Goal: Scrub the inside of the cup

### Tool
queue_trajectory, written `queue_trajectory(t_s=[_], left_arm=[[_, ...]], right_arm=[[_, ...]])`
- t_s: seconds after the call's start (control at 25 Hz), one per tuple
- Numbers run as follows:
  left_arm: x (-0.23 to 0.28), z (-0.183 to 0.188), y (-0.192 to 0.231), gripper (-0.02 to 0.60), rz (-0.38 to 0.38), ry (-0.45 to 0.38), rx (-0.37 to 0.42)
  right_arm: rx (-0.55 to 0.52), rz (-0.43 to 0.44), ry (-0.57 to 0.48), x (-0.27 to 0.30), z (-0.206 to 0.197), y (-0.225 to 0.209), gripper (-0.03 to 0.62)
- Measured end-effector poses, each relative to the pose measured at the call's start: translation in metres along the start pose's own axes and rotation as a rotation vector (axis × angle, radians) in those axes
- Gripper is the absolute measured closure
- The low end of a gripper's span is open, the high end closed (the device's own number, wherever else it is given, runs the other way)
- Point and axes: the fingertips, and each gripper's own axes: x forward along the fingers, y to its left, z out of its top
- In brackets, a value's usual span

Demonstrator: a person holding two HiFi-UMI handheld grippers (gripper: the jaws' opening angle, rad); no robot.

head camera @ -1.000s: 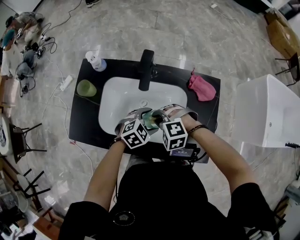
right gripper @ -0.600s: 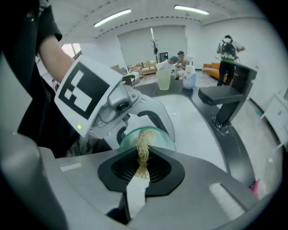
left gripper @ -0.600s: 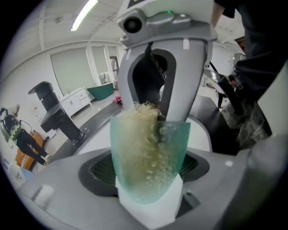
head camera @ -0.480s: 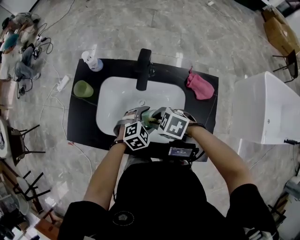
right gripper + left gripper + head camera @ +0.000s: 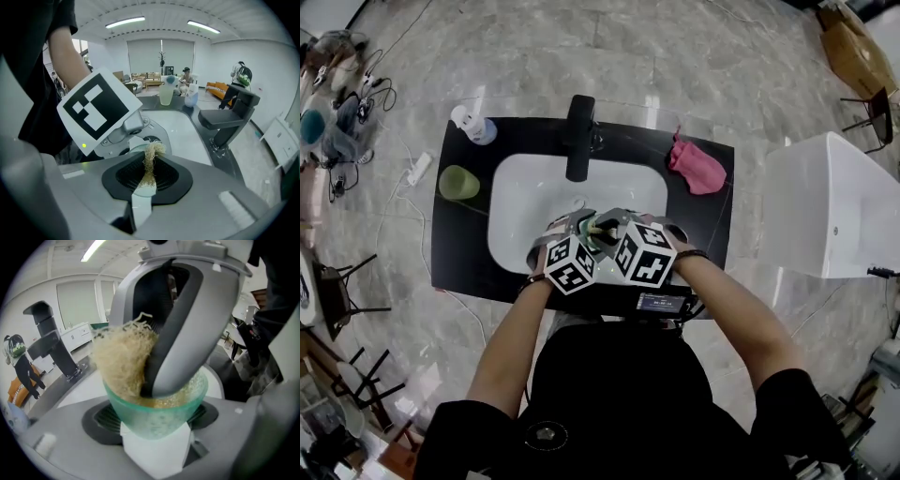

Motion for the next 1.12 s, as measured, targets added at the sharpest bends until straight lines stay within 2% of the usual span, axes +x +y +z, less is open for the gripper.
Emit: queue_trajectory(t_s=[0.2, 0.28, 0.48, 0.68, 0.96, 1.12], left_arm=[[0.004, -0.005, -0.001, 0.210, -0.055, -0.016, -0.042], [0.006, -0.007, -0.002, 0.210, -0.074, -0.025, -0.064], [0.013, -0.008, -0.003, 0.210, -0.083, -0.034, -0.058], [0.024, -0.014, -0.001, 0.210, -0.092, -0.030, -0.057], [0.043, -0.026, 0.007, 0.210, -0.107, -0.012, -0.032], [0.054, -0.031, 0.009, 0.210, -0.120, -0.029, -0.050]], right_arm=[[-0.170, -0.110, 0.079, 0.002, -0.016, -0.013, 0.551], [-0.171, -0.108, 0.120, 0.004, -0.027, -0.015, 0.551], [-0.043, -0.005, 0.152, 0.010, -0.037, -0.003, 0.553], [0.130, 0.061, 0.076, 0.010, -0.027, 0.003, 0.553], [0.226, 0.028, 0.023, 0.015, -0.028, -0.007, 0.551], [0.259, -0.017, 0.022, 0.015, -0.037, -0.019, 0.551]])
